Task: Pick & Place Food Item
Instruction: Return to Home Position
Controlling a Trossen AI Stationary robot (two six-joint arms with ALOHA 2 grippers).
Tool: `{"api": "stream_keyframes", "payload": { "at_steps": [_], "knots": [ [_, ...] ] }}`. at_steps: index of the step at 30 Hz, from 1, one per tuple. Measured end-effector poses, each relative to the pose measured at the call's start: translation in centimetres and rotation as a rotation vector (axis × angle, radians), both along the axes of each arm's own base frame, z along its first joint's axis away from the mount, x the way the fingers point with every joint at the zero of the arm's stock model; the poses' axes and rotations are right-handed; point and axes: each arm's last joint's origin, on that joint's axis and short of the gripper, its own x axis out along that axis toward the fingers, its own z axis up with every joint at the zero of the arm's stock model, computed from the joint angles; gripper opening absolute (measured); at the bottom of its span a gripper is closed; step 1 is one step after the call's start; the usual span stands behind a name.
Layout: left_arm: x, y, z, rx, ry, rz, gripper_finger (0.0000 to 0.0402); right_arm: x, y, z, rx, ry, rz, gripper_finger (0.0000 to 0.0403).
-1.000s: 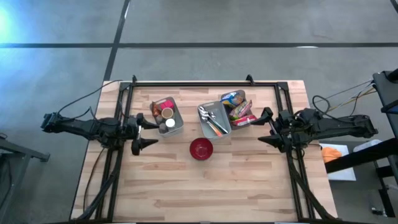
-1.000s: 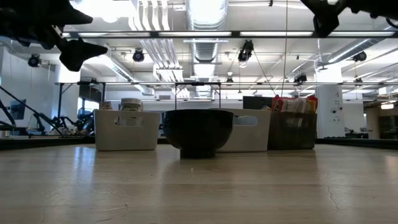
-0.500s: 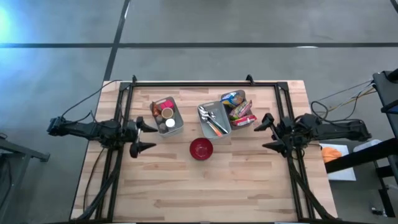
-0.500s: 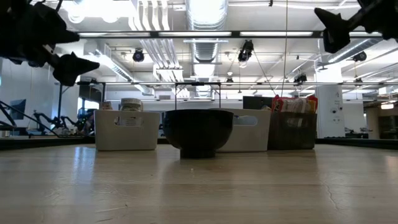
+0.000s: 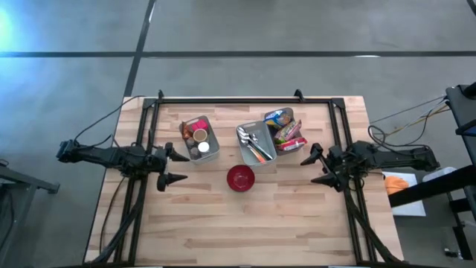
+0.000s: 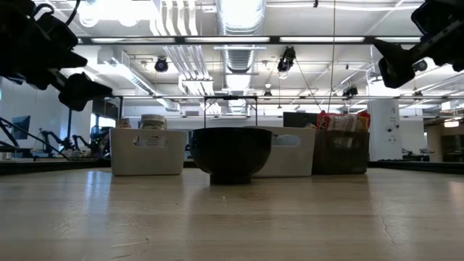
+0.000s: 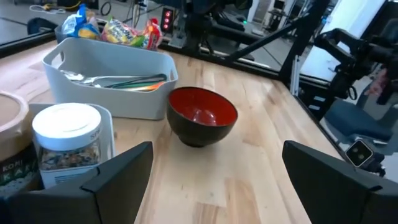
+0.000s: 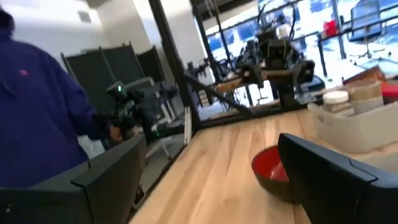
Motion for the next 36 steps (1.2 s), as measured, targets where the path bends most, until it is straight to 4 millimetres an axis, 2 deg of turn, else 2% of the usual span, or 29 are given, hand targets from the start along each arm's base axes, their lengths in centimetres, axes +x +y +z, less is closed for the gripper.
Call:
{"api": "stream_keyframes", "payload": {
  "at_steps": [6, 10, 36],
  "knots": [
    [0.1, 0.0, -0.2, 0.097, 0.015, -0.023, 0.0361, 0.1, 0.0, -1.0, -0.027, 0.094, 0.013, 0.0362],
    [0.1, 0.0, -0.3, 0.082, 0.026, -0.021, 0.0361, 0.2, 0.1, -1.4, -0.016, 0.15, 0.016, 0.0362],
    [0.2, 0.0, -0.3, 0.085, 0.031, -0.019, 0.0361, 0.3, 0.1, -1.7, -0.023, 0.178, 0.016, 0.0362]
  ]
}}
